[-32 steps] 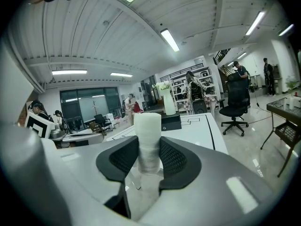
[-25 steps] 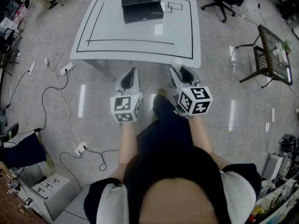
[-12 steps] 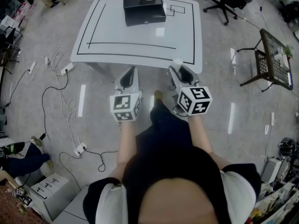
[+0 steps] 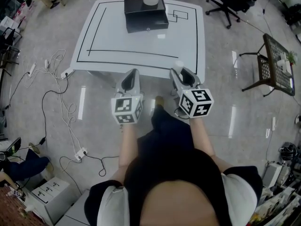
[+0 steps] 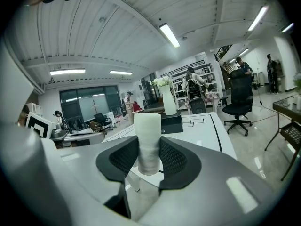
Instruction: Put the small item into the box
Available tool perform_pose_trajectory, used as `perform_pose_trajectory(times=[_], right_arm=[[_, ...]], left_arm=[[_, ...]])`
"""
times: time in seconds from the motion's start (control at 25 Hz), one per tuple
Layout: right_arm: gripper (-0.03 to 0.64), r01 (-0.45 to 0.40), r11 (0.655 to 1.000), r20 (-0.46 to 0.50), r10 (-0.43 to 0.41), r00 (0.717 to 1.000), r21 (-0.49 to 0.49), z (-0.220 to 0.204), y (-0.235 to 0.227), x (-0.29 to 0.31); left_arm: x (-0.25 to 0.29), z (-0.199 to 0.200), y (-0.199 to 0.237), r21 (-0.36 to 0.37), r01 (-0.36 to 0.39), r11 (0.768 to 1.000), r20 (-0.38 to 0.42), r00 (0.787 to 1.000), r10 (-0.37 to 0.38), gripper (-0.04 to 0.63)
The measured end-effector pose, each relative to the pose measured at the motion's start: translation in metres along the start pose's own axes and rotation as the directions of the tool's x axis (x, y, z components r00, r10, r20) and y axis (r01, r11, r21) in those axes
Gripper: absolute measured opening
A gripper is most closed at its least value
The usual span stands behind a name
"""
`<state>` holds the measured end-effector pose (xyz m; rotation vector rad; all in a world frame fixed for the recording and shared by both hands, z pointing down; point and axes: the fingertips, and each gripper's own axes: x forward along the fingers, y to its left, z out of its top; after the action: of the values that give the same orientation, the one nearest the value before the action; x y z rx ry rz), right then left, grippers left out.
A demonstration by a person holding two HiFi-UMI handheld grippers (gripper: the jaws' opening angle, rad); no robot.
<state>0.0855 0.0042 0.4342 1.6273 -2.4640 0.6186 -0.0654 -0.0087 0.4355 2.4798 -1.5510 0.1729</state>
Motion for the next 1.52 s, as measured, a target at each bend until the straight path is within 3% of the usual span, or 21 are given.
perform_pose_trajectory(times=[1.52], right_arm=[[0.14,-0.042,0.999,-0.029,0.041,0.999,-0.012,0.062,-0.058,0.143]], left_arm=[[0.143,0.027,0.064,-0.013,-0.036,0.999,-0.022,0.999,0.036,0.011]])
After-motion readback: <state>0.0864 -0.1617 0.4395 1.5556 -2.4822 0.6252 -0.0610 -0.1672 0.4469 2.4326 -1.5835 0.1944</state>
